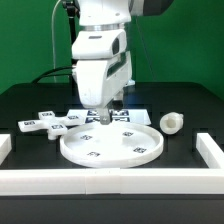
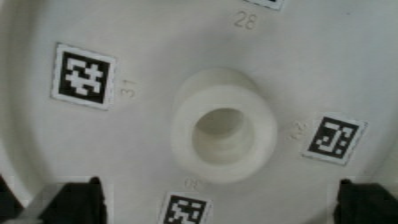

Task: Assemble round table

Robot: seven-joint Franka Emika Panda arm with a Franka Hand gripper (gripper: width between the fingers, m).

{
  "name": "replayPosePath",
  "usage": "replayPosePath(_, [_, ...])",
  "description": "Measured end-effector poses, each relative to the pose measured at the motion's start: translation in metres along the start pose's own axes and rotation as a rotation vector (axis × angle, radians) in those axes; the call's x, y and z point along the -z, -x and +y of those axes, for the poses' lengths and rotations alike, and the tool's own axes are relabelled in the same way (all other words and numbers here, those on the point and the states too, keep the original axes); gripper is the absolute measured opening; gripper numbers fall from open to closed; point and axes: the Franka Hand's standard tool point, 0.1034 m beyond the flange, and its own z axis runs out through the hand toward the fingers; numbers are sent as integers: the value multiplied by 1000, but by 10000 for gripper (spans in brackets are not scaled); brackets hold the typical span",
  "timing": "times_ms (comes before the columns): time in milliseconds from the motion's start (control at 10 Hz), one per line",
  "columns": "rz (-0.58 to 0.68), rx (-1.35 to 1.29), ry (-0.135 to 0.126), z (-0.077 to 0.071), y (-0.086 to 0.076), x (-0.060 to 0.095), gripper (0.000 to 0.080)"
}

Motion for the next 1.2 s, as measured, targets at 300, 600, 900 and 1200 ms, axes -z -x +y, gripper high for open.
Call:
replayPosePath(300, [-3, -10, -25, -4, 6, -19, 649])
replayPosePath(600, [-4, -14, -44, -5, 6, -33, 649])
replayPosePath(900, [-4, -17, -53, -7, 7, -42, 649])
replayPosePath(1200, [-3, -17, -47, -7, 7, -43, 544])
